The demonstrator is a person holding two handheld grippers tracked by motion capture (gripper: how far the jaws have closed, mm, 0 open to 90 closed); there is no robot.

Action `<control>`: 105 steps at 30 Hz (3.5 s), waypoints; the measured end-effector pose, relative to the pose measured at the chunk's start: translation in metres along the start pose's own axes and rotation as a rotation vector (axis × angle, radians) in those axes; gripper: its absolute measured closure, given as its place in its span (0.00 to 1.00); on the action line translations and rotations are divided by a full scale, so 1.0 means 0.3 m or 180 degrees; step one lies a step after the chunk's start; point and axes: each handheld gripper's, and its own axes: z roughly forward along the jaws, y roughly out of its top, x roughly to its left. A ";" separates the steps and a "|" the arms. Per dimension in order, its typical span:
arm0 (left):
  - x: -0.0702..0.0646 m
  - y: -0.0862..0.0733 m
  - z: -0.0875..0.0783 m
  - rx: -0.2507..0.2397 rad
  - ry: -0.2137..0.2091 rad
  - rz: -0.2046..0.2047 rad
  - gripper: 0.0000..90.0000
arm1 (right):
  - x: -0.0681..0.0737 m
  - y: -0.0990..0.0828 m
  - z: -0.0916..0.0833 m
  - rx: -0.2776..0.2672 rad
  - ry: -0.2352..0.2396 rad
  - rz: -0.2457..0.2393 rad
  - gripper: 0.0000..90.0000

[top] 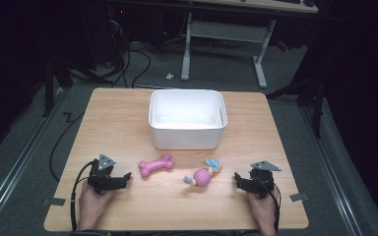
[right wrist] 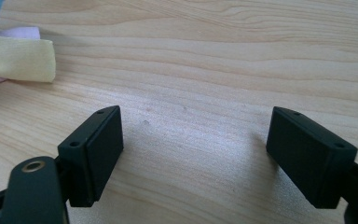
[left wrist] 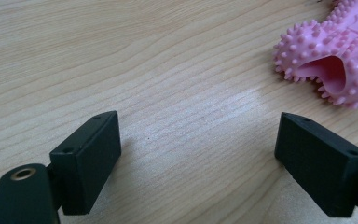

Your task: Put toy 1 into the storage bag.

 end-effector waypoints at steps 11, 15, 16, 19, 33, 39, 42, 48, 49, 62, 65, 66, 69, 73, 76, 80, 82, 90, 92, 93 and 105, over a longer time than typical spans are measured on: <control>0.001 0.001 0.001 -0.0001 -0.0014 -0.0004 0.16 | 0.002 -0.001 -0.001 -0.0010 0.0005 -0.0008 0.23; 0.000 0.001 0.000 -0.0003 -0.0002 -0.0007 0.17 | 0.002 -0.001 -0.001 -0.0012 0.0008 -0.0011 0.23; -0.001 0.001 0.000 -0.0004 -0.0016 0.0006 0.17 | 0.003 -0.001 -0.002 -0.0008 0.0006 -0.0002 0.23; -0.003 -0.002 -0.003 0.0001 -0.0045 0.0034 0.17 | 0.003 -0.001 -0.001 -0.0012 0.0008 -0.0011 0.23; 0.000 -0.012 -0.019 -0.0077 -0.0123 0.0004 0.19 | 0.005 -0.001 -0.002 -0.0009 0.0020 -0.0011 0.24; -0.002 -0.017 -0.035 -0.0137 -0.0217 -0.0056 0.19 | 0.005 -0.001 -0.002 -0.0008 0.0022 -0.0012 0.24; -0.011 -0.014 -0.047 -0.0159 -0.0187 -0.0021 0.18 | 0.005 -0.001 -0.003 -0.0006 0.0023 -0.0013 0.24; -0.029 -0.005 -0.084 -0.0237 -0.0227 0.0004 0.17 | 0.006 -0.001 -0.002 -0.0006 0.0033 -0.0029 0.24; -0.031 -0.003 -0.089 -0.0247 -0.0215 0.0019 0.17 | 0.006 -0.001 -0.002 -0.0006 0.0032 -0.0029 0.24; -0.082 0.081 -0.096 -0.0316 -0.0435 0.0161 0.17 | 0.006 -0.001 -0.002 -0.0006 0.0033 -0.0028 0.24; -0.107 0.111 -0.083 -0.0259 -0.0476 0.0291 0.17 | 0.005 -0.001 -0.002 -0.0012 0.0045 -0.0050 0.24; -0.115 0.121 -0.078 -0.0238 -0.0486 0.0333 0.17 | 0.005 -0.001 -0.002 -0.0013 0.0046 -0.0052 0.24; -0.135 0.150 -0.054 -0.0165 -0.0516 0.0439 0.17 | 0.007 -0.001 -0.003 -0.0007 0.0045 -0.0047 0.24; -0.158 0.186 -0.024 -0.0131 -0.0542 0.0549 0.18 | 0.007 -0.001 -0.002 -0.0015 0.0055 -0.0054 0.24; -0.177 0.211 -0.003 -0.0095 -0.0561 0.0640 0.21 | 0.008 -0.001 -0.002 -0.0010 0.0067 -0.0060 0.25; -0.191 0.237 0.017 -0.0047 -0.0579 0.0723 0.23 | 0.008 -0.001 -0.002 -0.0011 0.0066 -0.0060 0.25; -0.193 0.245 0.027 -0.0038 -0.0604 0.0737 0.25 | 0.008 -0.001 -0.002 -0.0010 0.0071 -0.0059 0.25; -0.204 0.268 0.081 0.0102 -0.0642 0.0826 0.27 | 0.008 -0.001 -0.002 -0.0009 0.0072 -0.0059 0.25; -0.212 0.271 0.093 0.0118 -0.0646 0.0867 0.28 | 0.008 -0.001 -0.002 -0.0010 0.0072 -0.0060 0.25; -0.212 0.271 0.093 0.0118 -0.0646 0.0867 0.29 | 0.008 -0.001 -0.002 -0.0010 0.0072 -0.0060 0.25; -0.233 0.263 0.150 0.0240 -0.0680 0.0989 0.36 | 0.008 -0.001 -0.002 -0.0011 0.0072 -0.0064 0.25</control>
